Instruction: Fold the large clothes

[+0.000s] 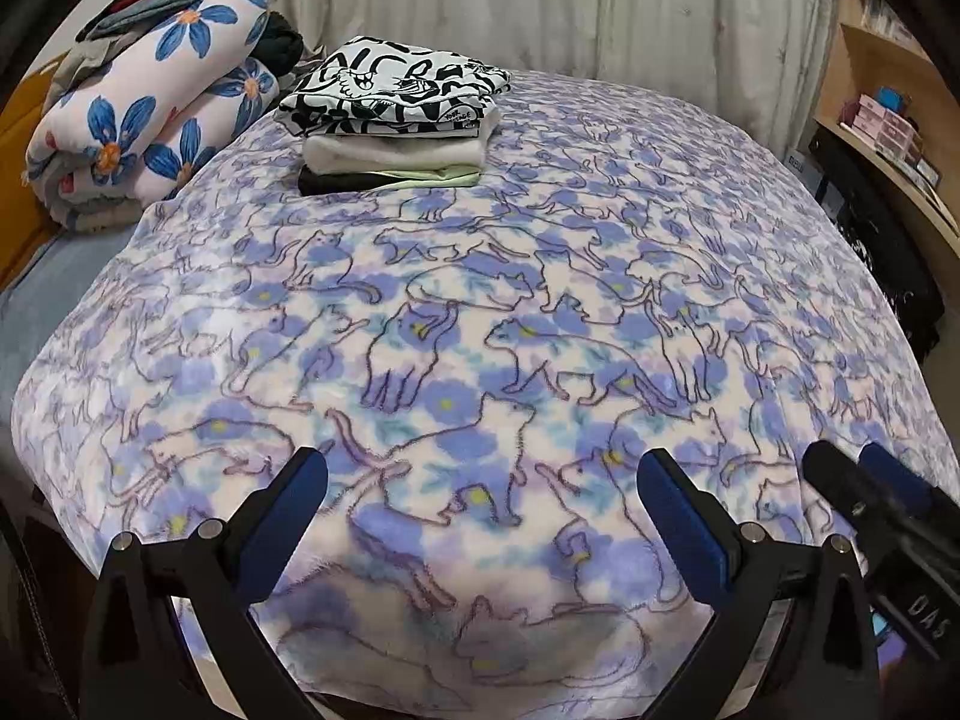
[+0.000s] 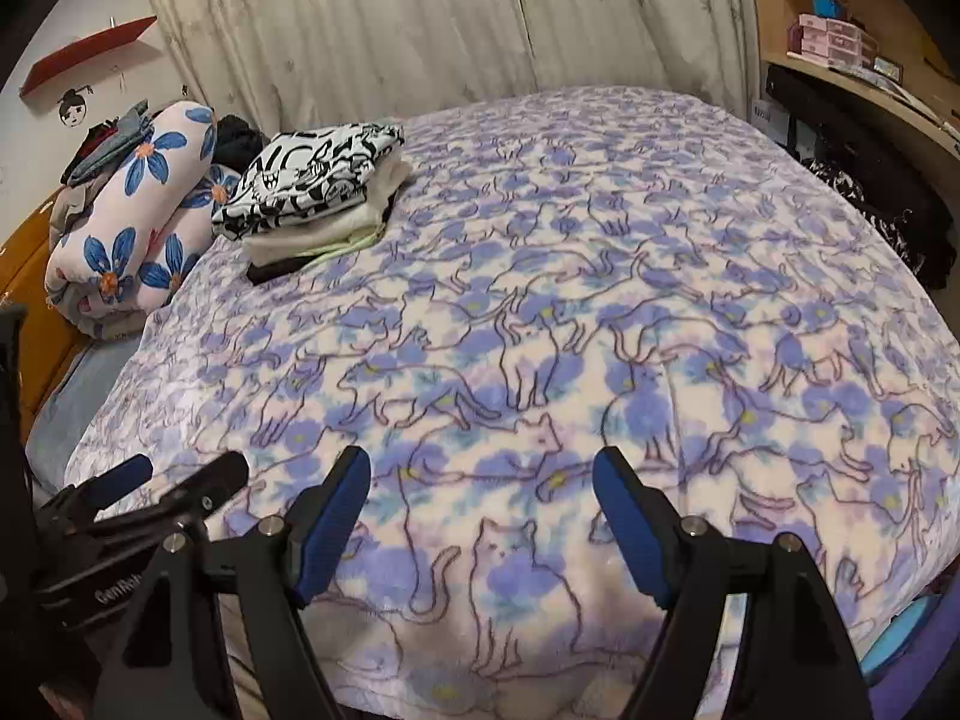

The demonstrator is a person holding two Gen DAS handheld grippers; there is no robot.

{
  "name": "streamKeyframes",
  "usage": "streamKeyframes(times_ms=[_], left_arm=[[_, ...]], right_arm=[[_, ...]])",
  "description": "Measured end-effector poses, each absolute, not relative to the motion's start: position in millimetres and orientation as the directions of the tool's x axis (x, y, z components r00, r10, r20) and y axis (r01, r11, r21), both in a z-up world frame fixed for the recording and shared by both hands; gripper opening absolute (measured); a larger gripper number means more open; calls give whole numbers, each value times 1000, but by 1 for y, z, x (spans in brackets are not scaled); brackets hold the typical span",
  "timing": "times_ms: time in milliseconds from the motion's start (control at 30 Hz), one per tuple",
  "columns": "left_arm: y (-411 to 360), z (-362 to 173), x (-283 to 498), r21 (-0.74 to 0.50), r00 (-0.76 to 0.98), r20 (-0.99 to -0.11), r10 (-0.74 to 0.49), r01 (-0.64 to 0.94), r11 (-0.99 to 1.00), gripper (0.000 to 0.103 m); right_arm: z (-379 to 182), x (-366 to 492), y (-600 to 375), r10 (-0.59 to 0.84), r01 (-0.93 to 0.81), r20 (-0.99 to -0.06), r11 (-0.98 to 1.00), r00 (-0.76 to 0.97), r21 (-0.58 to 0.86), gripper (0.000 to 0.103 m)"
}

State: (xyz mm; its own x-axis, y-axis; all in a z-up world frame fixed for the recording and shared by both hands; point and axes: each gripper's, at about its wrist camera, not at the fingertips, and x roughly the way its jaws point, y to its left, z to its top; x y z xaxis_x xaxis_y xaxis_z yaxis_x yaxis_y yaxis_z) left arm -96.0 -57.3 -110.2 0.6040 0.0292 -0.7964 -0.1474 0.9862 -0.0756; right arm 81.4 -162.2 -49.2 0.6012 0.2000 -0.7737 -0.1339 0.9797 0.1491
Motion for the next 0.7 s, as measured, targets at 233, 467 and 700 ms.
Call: streamKeyframes(times_ms=[233,467,700], left_arm=[[-60,-112,-94,-65,600,-799,34,-141,988,102],[-64,-111,-89,-57,600,-799,31,-128,990,102],[-69,-113,-87,-49,596,-803,32,-119,992,102]], right_arm=[[-54,84,-161,211,-138,-782,977,587,160,77],[-55,84,-162,212,-139,-782,977,586,161,77],[-56,85,-161,211,-137,-783,977,585,161,77]])
